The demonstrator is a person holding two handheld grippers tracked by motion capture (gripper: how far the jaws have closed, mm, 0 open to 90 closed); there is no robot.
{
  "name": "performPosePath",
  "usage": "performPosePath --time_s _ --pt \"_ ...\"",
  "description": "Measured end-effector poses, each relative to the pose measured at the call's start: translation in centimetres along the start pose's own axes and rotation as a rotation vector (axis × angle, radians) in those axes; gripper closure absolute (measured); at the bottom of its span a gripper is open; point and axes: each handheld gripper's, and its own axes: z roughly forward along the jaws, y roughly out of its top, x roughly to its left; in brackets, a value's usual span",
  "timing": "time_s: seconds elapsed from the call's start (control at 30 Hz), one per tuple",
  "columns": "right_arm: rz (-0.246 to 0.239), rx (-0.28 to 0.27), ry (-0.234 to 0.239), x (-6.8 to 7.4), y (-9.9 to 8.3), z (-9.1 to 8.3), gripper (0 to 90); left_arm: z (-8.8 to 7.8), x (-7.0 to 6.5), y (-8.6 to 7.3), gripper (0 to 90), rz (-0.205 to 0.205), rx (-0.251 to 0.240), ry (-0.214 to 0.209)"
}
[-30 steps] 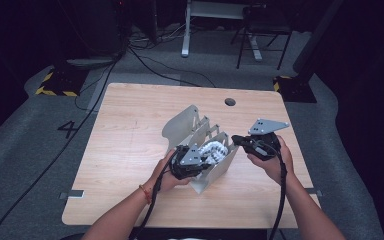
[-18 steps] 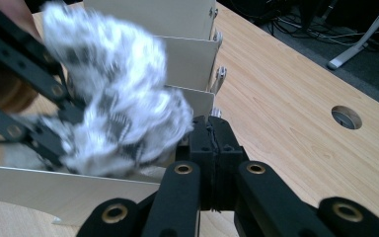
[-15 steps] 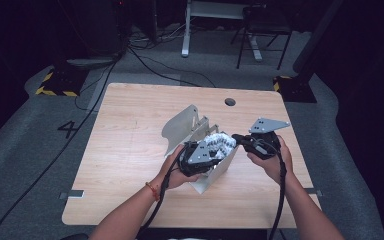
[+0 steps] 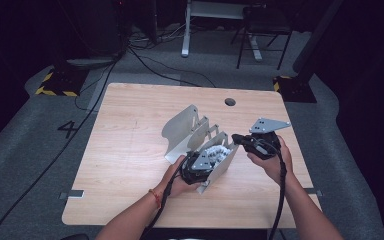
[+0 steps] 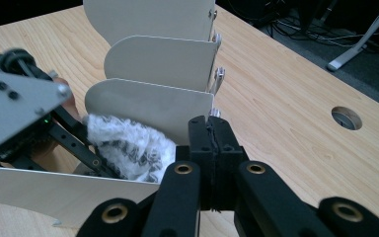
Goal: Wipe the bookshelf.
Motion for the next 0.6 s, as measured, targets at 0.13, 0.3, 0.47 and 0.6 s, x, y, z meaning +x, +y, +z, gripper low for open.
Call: performPosePath --time_s 0.13,0.3,0.47,0.6 --pt "0.001 -0.001 -0.001 0.0 0.0 0.0 90.0 0.4 0.1 -0.4 79.8 0.005 0.035 -0.004" --pt "0.005 -0.006 -0.001 0.1 -0.1 -0.1 90.0 -0.7 -0.4 0.6 79.8 0.058 -0.043 0.015" --pt "0.001 -0.002 0.001 0.0 -0.1 -0.1 90.0 -3.1 -0.1 2.4 79.9 0.065 -0.172 0.026" --pt "0.003 -0.005 0.002 0.1 -0.1 -0.1 90.0 -4.1 0.3 3.8 79.8 0.069 -0.208 0.032"
